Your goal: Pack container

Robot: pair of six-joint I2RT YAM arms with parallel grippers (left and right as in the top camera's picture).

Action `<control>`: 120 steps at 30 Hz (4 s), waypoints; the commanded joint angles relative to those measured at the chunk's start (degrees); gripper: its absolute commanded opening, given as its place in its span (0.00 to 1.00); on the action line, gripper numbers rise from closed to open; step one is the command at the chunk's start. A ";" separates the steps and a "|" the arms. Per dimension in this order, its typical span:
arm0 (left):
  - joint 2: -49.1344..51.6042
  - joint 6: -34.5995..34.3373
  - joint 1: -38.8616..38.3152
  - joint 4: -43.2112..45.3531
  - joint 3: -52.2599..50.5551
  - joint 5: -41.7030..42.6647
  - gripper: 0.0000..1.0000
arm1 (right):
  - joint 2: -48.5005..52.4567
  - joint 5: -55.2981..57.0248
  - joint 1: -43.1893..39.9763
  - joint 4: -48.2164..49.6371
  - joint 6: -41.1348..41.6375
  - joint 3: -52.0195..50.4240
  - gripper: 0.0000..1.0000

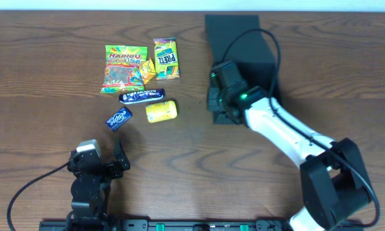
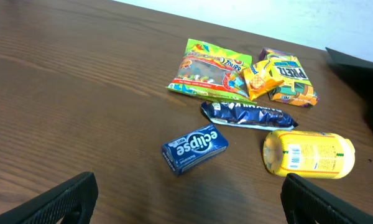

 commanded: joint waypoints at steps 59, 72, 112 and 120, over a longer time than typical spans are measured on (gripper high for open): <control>-0.37 1.22 0.39 -0.15 -1.22 -0.52 0.95 | -42.60 3.15 -2.32 -48.74 -10.88 5.09 0.99; -0.37 0.94 0.39 0.04 -1.22 0.15 0.95 | -42.47 3.13 -2.32 -48.72 -10.88 5.09 0.99; 72.00 1.97 0.48 8.76 45.07 1.05 0.95 | -42.47 3.13 -2.32 -48.70 -10.88 5.09 0.99; 97.42 4.26 5.20 3.63 64.94 4.68 0.95 | -42.47 3.13 -2.32 -48.70 -10.88 5.09 0.99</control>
